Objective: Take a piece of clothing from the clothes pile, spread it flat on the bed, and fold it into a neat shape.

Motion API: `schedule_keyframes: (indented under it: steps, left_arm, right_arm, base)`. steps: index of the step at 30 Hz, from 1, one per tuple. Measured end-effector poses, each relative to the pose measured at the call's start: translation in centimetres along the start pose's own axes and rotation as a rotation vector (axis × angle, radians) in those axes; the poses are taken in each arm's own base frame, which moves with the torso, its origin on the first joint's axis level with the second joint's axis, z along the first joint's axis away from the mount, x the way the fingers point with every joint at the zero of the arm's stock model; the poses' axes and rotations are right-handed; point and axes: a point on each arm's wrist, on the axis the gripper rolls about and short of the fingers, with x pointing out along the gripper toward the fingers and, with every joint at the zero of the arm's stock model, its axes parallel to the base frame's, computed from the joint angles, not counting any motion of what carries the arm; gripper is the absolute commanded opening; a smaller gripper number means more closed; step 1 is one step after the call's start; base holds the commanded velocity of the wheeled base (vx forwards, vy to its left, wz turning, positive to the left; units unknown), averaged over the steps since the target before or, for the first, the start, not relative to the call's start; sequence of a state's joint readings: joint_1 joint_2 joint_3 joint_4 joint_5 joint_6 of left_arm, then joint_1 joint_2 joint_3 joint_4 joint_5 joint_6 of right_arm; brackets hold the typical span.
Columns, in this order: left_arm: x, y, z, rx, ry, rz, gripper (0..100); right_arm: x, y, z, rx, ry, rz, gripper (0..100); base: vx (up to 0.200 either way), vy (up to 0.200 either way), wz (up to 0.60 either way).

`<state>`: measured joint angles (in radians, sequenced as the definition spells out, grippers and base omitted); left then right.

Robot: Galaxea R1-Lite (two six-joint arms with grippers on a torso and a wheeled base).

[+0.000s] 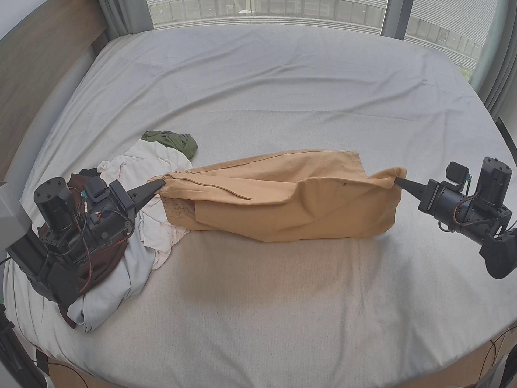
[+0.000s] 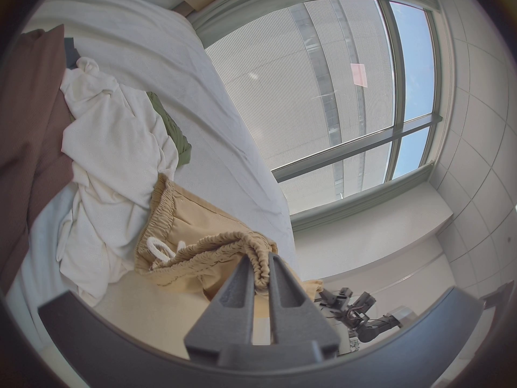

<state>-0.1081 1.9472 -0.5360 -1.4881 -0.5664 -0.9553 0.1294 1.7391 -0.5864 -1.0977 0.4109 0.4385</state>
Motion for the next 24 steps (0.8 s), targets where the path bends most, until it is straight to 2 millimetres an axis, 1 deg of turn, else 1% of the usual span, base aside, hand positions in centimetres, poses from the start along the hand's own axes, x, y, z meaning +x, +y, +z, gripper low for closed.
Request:
schedule_keyframes:
  steps: [4,12,20,24]
  left_arm:
    - [0.3,0.6,-0.5,0.024,0.014,0.016,0]
    - [0.6,1.5,-1.1,0.036,0.029,0.043,0]
    - [1.0,1.7,-0.9,0.042,0.013,0.047,0]
    - [1.3,1.6,-0.8,0.045,-0.005,0.052,0]
  right_arm:
    - [0.4,-0.1,0.4,0.015,-0.036,0.002,0]
    - [0.8,-0.1,0.5,0.017,-0.043,0.006,0]
    - [1.0,-0.1,0.8,0.016,-0.054,0.012,0]
    - [1.5,0.0,1.4,0.020,-0.075,0.022,0]
  base:
    - [0.000,0.000,0.00]
    - [0.000,0.000,0.00]
    - [0.000,0.000,0.00]
    - [0.000,0.000,0.00]
